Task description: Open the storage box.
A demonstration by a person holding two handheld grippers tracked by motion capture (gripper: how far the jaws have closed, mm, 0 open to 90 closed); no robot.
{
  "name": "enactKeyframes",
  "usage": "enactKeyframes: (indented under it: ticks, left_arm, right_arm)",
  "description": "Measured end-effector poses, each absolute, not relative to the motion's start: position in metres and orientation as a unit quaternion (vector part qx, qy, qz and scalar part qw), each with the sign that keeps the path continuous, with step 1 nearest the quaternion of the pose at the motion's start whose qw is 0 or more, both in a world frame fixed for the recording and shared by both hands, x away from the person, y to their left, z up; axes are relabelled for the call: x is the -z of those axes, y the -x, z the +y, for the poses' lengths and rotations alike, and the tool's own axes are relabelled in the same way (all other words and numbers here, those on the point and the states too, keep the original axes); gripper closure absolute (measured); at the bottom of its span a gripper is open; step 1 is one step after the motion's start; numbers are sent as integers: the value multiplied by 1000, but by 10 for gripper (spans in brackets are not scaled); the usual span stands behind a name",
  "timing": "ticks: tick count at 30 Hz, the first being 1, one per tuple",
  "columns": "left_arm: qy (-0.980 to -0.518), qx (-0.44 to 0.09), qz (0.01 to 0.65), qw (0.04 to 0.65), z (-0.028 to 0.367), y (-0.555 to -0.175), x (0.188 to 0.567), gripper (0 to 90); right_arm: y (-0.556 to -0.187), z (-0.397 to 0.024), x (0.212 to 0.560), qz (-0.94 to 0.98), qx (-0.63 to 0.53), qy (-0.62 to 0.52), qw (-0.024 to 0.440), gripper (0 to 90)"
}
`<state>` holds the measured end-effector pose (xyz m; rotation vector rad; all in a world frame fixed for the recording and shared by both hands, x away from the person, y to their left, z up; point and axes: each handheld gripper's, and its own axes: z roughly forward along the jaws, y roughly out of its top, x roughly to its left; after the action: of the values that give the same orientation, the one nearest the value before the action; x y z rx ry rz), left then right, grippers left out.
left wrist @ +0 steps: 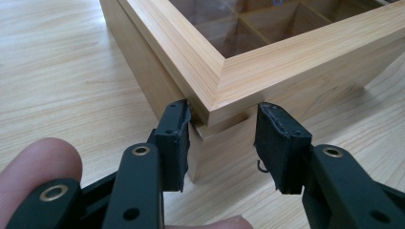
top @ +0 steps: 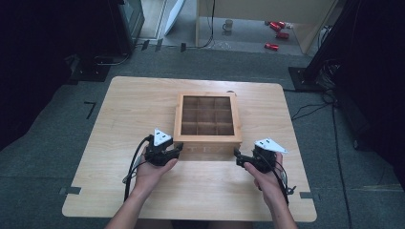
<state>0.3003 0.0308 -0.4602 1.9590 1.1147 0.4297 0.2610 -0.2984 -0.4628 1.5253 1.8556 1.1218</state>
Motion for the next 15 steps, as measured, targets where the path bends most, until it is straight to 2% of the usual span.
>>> enactKeyframes:
  ticks: [15]
  left_arm:
    - [-773, -168, 440, 424, 33, -301, 455, 562]
  right_arm:
    - [-282, -298, 469, 676, -408, -560, 252, 172]
